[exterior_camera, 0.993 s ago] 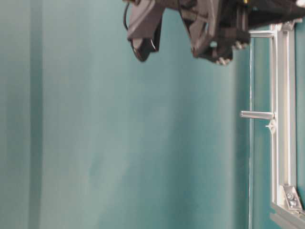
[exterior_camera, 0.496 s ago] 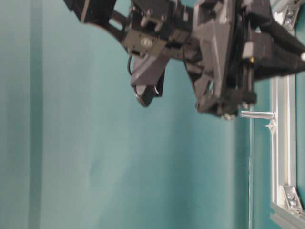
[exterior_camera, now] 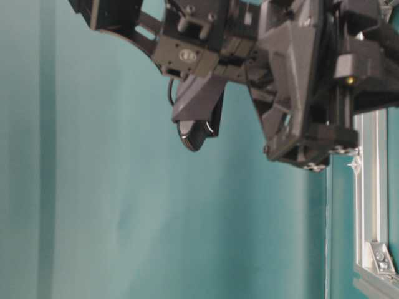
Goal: Move the cable alternately left and right between 8 closely spaced pins so it hooks onto each one.
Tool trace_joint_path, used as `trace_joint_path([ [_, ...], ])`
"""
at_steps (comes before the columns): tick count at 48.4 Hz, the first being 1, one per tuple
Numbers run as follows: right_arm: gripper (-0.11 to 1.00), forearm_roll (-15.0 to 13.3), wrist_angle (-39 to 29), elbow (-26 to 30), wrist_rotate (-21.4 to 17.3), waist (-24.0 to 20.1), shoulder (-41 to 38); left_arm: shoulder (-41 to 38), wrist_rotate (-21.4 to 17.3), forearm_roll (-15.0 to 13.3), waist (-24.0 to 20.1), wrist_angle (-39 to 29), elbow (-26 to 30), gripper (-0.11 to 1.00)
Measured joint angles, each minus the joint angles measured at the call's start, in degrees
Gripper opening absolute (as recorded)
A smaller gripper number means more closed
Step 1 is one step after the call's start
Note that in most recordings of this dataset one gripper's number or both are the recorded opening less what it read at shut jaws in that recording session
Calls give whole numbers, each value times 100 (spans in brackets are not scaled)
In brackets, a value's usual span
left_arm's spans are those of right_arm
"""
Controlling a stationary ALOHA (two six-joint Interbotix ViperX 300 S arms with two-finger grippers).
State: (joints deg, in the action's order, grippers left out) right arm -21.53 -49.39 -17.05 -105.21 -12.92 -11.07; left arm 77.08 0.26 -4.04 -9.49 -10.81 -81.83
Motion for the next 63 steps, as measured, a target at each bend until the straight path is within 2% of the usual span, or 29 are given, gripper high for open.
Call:
trace_joint_path([
  [31, 14, 0, -246, 176, -624, -457, 0, 0, 0, 0, 0, -9, 0, 0],
  [63, 14, 0, -272, 167, -668, -492, 0, 0, 0, 0, 0, -9, 0, 0],
])
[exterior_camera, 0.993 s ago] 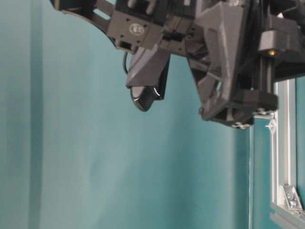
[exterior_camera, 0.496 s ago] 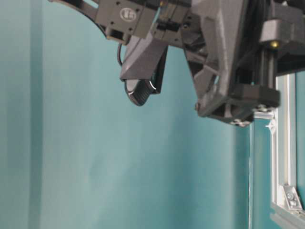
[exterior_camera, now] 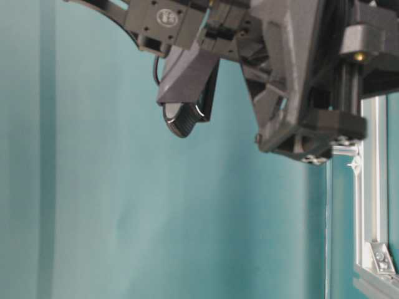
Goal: Move the cable alternately left and right between 8 closely spaced pins so it hooks onto each one.
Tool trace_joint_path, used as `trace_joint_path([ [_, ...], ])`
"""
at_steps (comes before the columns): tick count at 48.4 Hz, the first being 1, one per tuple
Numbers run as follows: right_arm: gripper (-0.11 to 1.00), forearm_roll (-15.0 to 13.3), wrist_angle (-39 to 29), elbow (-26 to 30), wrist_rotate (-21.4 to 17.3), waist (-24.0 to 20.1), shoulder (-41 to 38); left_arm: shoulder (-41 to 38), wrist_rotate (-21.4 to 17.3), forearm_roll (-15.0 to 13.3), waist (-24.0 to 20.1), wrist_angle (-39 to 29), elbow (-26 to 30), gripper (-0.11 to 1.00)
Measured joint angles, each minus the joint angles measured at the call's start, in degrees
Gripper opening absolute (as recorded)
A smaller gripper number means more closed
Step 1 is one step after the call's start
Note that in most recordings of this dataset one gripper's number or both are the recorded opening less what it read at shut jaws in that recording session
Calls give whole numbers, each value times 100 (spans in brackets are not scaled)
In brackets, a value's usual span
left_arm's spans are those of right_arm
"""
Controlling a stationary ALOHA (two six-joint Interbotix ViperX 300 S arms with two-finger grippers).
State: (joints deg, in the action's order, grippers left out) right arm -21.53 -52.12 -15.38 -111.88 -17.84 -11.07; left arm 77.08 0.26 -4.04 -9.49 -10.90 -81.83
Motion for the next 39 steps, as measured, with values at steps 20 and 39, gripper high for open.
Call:
trace_joint_path([
  [20, 14, 0, -35, 9, -9, 0, 0, 0, 0, 0, 0, 9, 0, 0],
  [39, 14, 0, -158, 88, -369, -202, 0, 0, 0, 0, 0, 0, 0, 0],
])
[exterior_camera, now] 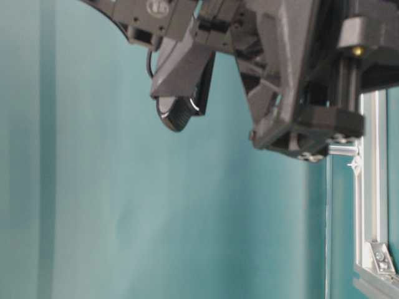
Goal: Move the cable alternately left and right between 8 closely spaced pins so it hooks onto each one.
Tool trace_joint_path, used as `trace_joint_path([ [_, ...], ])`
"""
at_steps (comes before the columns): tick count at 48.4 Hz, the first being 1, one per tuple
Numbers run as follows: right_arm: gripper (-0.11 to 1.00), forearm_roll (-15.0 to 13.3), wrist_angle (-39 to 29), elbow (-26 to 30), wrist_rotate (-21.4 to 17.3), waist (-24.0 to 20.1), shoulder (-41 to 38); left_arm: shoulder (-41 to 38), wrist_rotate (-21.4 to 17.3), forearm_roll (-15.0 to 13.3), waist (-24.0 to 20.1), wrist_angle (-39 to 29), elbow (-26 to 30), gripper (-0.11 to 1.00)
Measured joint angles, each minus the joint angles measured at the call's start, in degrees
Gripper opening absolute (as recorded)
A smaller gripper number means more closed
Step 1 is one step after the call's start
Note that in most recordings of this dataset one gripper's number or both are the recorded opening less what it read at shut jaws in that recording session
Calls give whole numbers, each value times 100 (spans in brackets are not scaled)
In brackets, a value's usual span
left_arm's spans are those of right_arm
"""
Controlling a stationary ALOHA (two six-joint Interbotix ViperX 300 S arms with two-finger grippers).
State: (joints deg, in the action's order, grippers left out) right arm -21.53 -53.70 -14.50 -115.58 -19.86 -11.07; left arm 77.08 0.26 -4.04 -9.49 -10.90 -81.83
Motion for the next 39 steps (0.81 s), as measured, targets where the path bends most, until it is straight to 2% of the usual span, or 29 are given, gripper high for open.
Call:
trace_joint_path([
  [18, 14, 0, -26, 229, -483, -396, -202, 0, 0, 0, 0, 0, 0, 0],
  [39, 14, 0, -352, 870, -563, -571, -606, 0, 0, -9, 0, 0, 0, 0],
])
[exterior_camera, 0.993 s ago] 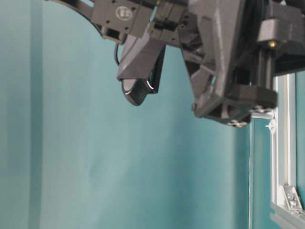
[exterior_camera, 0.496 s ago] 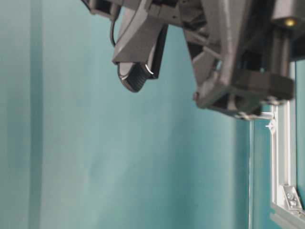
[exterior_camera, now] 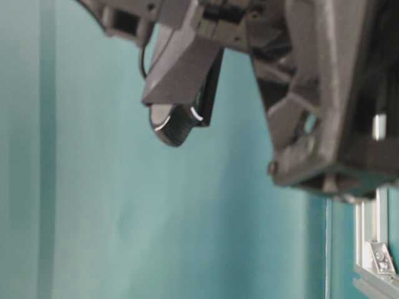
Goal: Move the cable alternately left and right between 8 closely spaced pins so it hooks onto each one.
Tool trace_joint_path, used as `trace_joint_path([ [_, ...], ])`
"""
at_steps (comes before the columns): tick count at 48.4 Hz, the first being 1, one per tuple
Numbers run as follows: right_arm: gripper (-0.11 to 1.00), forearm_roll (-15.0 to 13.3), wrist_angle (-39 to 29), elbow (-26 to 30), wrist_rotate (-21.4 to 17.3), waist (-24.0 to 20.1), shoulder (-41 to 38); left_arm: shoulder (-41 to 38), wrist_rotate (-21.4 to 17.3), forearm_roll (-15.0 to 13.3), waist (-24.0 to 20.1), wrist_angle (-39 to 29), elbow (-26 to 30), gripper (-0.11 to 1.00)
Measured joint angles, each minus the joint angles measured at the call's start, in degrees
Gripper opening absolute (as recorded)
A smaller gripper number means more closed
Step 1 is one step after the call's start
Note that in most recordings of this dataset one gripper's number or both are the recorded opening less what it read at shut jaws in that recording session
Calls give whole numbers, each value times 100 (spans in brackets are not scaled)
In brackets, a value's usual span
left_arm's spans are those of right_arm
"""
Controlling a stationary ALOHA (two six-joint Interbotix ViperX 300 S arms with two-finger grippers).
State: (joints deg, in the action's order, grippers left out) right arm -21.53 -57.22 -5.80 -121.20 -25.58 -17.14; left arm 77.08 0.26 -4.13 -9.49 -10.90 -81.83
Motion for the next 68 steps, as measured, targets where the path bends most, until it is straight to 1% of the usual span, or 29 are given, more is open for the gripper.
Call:
trace_joint_path([
  [18, 14, -44, -26, 448, 0, 18, -308, 0, 0, 9, 0, 9, 0, 0],
  [23, 14, -114, -26, 606, 9, 18, -422, 0, 0, 9, 0, 9, 0, 0],
  [34, 14, -176, -26, 879, 35, 141, -571, 0, 0, 9, 0, 0, 0, 0],
  [47, 14, -176, -26, 976, 53, 193, -615, 9, 0, 9, 0, 0, 0, 0],
  [53, 14, -237, -26, 976, 70, 290, -615, 0, 0, 9, 0, 0, 0, 0],
  [57, 14, -299, -26, 984, 132, 378, -615, 0, 0, 9, 0, 0, 0, 0],
  [68, 14, -316, -26, 984, 396, 598, -615, 0, 0, 0, 0, 0, 0, 0],
])
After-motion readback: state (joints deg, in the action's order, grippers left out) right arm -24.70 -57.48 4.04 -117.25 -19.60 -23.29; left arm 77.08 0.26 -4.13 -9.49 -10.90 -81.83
